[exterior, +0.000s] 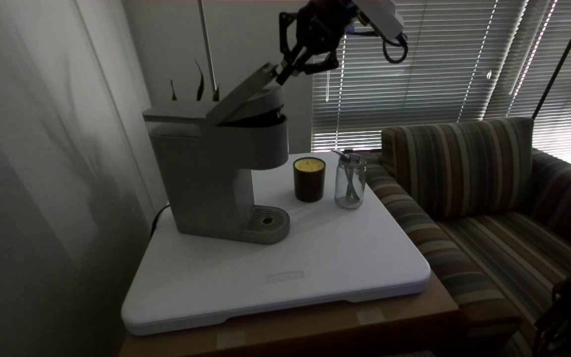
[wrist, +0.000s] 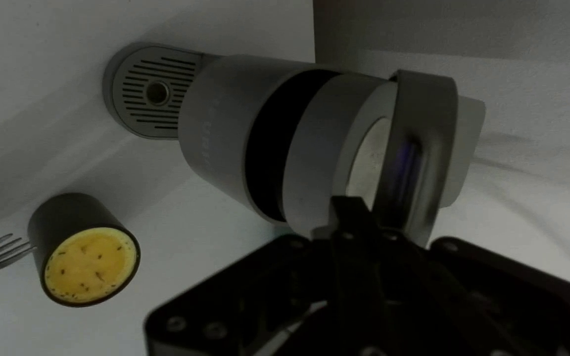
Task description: Open the lid on the coffee machine
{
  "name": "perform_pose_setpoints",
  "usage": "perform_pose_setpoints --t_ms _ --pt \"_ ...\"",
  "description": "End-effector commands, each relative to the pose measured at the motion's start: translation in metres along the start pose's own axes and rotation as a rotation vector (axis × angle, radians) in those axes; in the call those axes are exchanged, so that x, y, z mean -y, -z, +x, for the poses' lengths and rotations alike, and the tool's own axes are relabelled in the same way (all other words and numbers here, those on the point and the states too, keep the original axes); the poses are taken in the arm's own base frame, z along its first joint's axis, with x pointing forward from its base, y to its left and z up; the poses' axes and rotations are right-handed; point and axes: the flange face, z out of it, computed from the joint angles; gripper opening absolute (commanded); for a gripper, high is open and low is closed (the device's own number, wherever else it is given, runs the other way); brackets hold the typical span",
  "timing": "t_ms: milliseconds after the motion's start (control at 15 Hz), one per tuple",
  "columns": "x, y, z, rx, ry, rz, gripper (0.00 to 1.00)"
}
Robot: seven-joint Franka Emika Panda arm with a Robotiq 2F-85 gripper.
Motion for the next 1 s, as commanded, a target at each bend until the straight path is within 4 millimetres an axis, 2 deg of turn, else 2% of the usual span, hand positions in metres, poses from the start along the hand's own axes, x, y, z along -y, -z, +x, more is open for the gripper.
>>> perform_pose_setpoints --t_ms 0,933 --pt "0.019 0.008 0.008 -0.033 0.052 0.030 0.00" --pt "0.057 0.009 0.012 -0.031 0.174 0.055 0.00"
